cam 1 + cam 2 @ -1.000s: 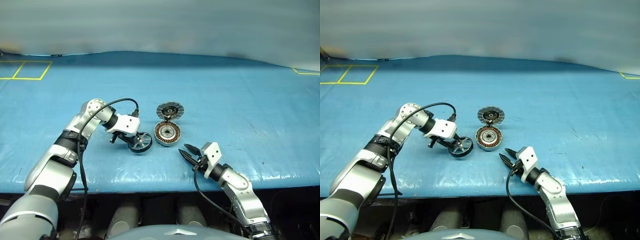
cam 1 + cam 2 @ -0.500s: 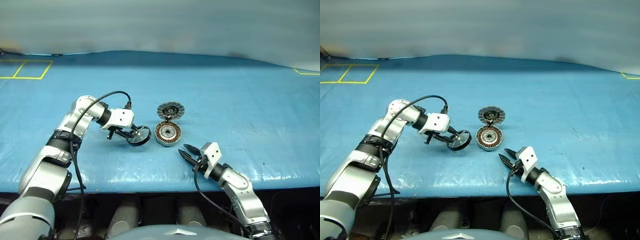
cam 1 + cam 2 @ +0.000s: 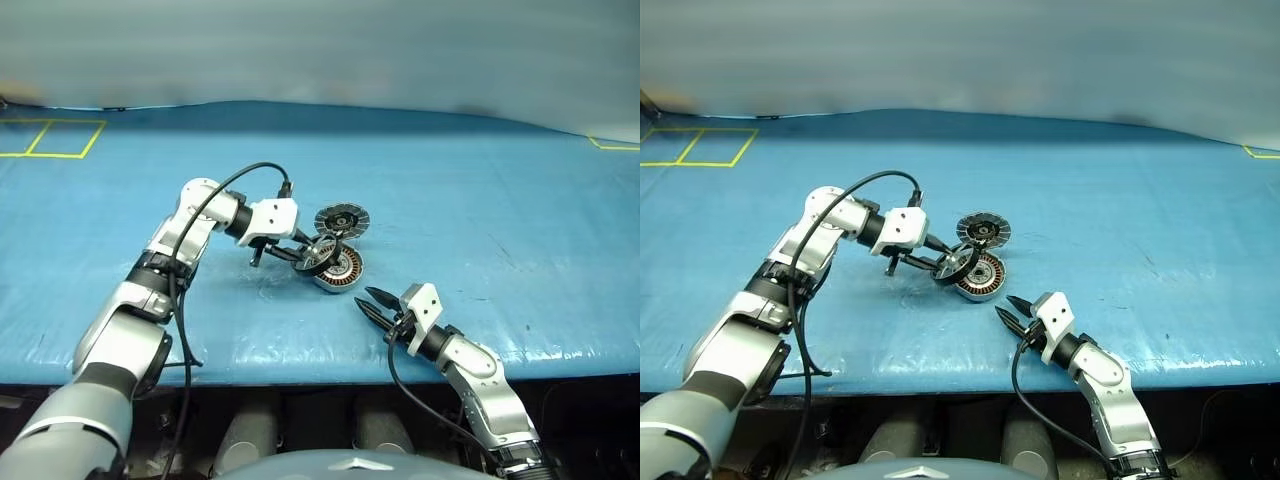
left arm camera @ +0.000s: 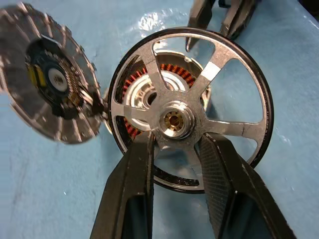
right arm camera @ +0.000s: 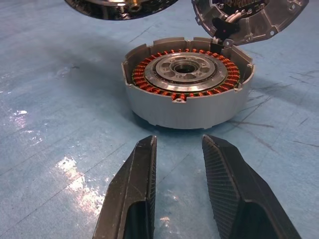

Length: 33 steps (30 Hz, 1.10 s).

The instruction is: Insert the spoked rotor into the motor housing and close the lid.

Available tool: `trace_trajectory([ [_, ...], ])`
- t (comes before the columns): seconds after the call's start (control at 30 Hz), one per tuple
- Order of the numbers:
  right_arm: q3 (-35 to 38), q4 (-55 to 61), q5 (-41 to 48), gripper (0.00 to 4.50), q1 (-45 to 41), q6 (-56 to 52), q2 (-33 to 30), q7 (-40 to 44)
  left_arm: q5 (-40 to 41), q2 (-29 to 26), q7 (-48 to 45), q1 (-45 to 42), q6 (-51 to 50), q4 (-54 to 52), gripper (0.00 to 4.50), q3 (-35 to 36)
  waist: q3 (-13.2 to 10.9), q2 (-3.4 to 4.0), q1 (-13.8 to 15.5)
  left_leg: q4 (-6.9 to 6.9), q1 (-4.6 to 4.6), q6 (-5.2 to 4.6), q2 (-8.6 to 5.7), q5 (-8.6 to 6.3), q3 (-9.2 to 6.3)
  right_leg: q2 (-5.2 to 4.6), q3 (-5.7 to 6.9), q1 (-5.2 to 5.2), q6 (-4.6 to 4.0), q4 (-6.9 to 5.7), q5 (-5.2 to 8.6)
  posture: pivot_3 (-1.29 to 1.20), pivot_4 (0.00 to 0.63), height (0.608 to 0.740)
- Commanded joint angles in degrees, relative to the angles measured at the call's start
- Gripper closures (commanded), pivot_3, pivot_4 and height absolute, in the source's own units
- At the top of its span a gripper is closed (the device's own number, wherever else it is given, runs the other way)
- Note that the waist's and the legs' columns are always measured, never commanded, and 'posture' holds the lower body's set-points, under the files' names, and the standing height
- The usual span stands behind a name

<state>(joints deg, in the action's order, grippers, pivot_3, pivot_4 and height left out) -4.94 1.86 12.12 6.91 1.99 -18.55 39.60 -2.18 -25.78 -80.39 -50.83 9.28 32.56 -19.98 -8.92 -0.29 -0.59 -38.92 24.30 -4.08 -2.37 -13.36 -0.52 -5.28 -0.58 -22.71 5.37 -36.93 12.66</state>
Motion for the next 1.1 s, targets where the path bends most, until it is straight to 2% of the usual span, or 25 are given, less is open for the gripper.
trace_trajectory([
  [0.03, 0.46, 0.89, 0.46, 2.97, -0.04, 1.43, 0.05, -0.07, -1.61, 1.82, 2.01, -2.67, 3.17, 4.10, 3.44, -0.68, 0.00, 0.00, -0.11, 0.01, 0.00, 0.00, 0.00, 0.00, 0.00, 0.01, 0.00, -0.01, 0.01, 0.00, 0.00, 0.00, 0.150, 0.740],
  [0.37, 1.02, 1.36, 1.45, 2.97, 0.48, 4.53, 0.30, 0.32, -4.06, 5.70, 3.12, -5.42, 6.85, 10.82, 3.44, -2.35, -0.04, -0.05, 0.05, 0.02, 0.04, 0.00, 0.00, 0.00, 0.01, 0.01, -0.01, -0.03, 0.04, 0.02, -0.02, 0.00, 0.150, 0.740],
  [1.1, 0.32, 1.26, 0.38, 2.97, -0.10, 5.09, 1.25, -1.50, -6.96, 5.73, 2.35, -7.08, 9.65, 13.61, 3.44, -3.67, -0.04, -0.05, 0.00, 0.02, 0.06, 0.00, 0.01, 0.00, 0.00, 0.01, -0.01, -0.05, 0.04, 0.01, -0.02, 0.00, 0.150, 0.740],
])
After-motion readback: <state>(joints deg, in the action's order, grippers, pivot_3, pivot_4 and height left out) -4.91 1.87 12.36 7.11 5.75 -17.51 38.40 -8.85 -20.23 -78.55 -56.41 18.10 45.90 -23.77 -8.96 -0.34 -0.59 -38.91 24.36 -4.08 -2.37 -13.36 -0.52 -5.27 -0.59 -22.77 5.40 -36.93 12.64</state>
